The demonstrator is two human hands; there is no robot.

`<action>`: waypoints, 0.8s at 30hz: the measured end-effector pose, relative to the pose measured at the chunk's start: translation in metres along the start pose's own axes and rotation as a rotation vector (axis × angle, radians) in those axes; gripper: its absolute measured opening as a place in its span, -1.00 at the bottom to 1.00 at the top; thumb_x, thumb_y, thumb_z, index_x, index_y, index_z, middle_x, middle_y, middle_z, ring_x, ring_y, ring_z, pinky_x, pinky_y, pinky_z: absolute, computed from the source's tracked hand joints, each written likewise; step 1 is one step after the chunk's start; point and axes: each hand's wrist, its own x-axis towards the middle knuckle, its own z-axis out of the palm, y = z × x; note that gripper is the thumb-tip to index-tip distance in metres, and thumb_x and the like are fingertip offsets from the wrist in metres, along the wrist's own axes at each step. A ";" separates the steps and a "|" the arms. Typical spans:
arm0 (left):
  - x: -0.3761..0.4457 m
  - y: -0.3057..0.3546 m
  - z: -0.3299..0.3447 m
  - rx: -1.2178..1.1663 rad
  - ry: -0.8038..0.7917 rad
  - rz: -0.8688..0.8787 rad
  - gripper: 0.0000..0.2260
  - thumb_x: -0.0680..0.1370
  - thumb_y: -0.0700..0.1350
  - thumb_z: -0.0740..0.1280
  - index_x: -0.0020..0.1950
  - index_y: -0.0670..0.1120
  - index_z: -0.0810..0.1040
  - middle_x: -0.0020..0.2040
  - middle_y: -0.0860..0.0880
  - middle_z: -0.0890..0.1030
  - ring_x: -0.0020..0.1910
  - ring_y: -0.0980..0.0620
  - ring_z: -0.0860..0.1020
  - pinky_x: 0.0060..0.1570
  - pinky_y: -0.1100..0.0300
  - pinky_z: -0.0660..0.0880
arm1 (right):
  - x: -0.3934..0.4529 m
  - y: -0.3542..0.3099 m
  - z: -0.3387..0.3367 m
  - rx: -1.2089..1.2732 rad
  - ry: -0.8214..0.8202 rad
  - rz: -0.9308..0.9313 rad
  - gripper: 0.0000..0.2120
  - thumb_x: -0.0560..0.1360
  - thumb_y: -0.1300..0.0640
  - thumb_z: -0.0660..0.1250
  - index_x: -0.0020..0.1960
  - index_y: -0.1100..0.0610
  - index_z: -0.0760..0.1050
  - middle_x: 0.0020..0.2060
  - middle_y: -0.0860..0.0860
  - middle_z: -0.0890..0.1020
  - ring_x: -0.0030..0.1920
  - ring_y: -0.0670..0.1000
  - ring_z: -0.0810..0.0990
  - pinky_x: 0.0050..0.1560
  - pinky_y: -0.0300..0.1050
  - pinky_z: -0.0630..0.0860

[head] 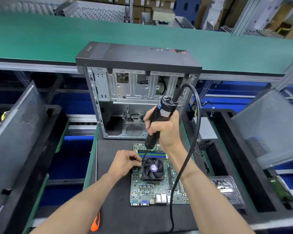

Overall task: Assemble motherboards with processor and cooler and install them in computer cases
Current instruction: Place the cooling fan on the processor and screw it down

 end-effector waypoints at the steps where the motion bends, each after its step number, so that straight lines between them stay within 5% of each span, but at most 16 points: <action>1: 0.001 0.000 0.000 0.003 0.002 -0.008 -0.78 0.35 -0.23 0.62 -0.31 0.08 0.69 -0.29 0.07 0.70 -0.20 0.07 0.68 -0.05 0.22 0.58 | 0.000 0.002 0.000 -0.002 0.000 0.004 -0.73 0.03 0.42 0.22 -0.33 0.24 0.55 -0.48 0.20 0.49 -0.42 0.07 0.37 -0.41 -0.12 0.30; 8: 0.000 -0.006 0.002 -0.005 0.024 0.000 -0.70 0.36 -0.17 0.63 -0.33 0.23 0.67 -0.28 0.17 0.70 -0.24 0.21 0.65 -0.10 0.37 0.53 | -0.001 0.008 0.004 0.008 -0.031 -0.011 -0.72 0.02 0.41 0.22 -0.33 0.21 0.55 -0.50 0.26 0.45 -0.44 0.08 0.37 -0.41 -0.08 0.31; 14: -0.003 -0.009 0.002 0.006 0.035 -0.020 -0.77 0.37 -0.12 0.62 -0.29 0.20 0.68 -0.26 0.21 0.70 -0.21 0.24 0.64 -0.08 0.43 0.50 | 0.001 0.009 0.006 -0.023 -0.258 0.031 -0.71 0.03 0.43 0.21 -0.28 0.27 0.54 -0.48 0.21 0.47 -0.39 0.07 0.41 -0.33 -0.12 0.33; 24: -0.004 -0.011 0.006 0.044 0.052 -0.032 -0.79 0.36 -0.11 0.62 -0.27 0.18 0.68 -0.29 0.21 0.68 -0.25 0.22 0.63 -0.15 0.41 0.50 | 0.005 0.010 0.012 -0.025 -0.218 0.040 -0.78 0.03 0.43 0.21 -0.32 0.35 0.45 -0.46 0.12 0.45 -0.39 0.03 0.41 -0.35 -0.18 0.35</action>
